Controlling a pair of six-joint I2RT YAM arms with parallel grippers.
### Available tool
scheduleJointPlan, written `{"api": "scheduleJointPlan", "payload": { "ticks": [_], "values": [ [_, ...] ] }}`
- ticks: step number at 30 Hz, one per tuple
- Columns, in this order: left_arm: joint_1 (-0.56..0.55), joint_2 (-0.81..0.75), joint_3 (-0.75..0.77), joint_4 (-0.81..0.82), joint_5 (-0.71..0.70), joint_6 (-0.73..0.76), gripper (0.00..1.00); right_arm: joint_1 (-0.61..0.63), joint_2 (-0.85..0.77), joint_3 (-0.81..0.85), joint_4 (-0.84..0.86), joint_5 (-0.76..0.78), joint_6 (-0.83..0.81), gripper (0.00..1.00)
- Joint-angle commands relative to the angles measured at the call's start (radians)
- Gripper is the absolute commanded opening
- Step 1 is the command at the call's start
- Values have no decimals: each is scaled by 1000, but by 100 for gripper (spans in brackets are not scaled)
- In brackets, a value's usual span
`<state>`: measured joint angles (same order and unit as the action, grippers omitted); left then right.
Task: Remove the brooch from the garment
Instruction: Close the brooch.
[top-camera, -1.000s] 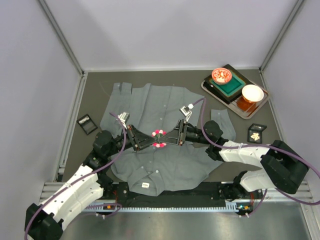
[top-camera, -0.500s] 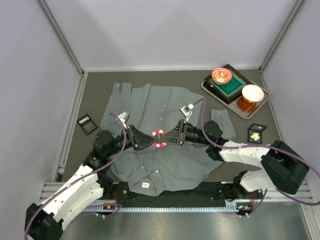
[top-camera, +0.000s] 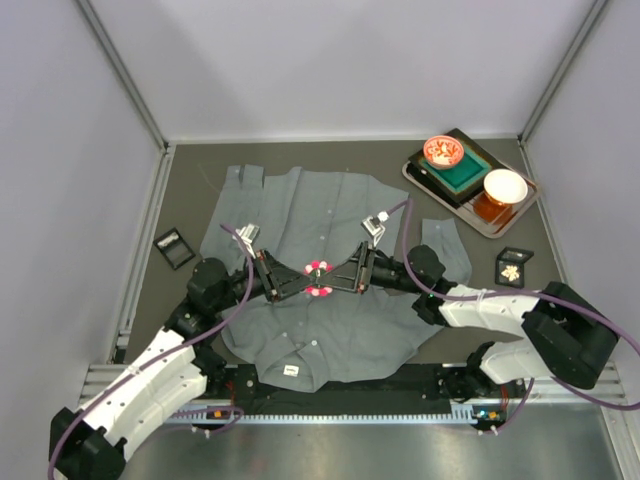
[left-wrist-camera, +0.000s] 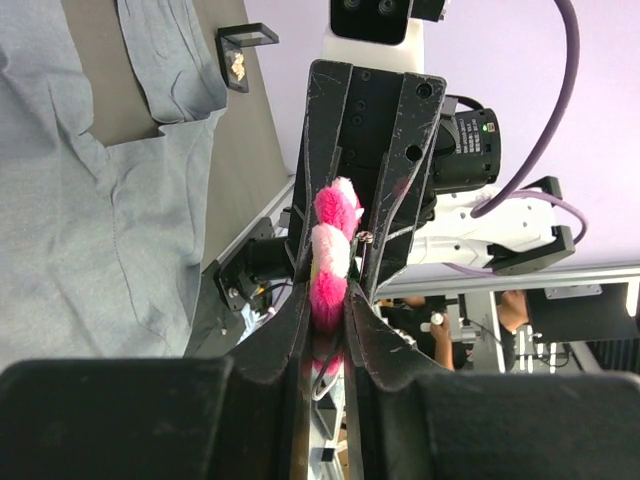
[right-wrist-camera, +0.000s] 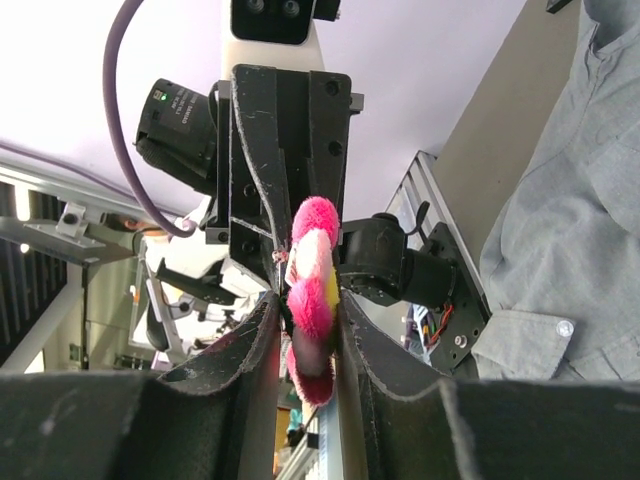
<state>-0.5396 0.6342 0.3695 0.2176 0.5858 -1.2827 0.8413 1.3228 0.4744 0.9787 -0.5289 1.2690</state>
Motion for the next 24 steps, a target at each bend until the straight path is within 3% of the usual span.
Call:
{"api": "scheduleJointPlan", "payload": {
  "ticks": [1,18,24],
  "values": [
    [-8,-24,80,-93,2,114,0,15,-30,-13,86,81,19,1],
    [-10,-117,144,-245,-116,258,0,130,32,-60,255,371,79,0],
    [-10,-119,144,-244,-129,232,0,150,46,-54,264,394,52,7]
  ]
}}
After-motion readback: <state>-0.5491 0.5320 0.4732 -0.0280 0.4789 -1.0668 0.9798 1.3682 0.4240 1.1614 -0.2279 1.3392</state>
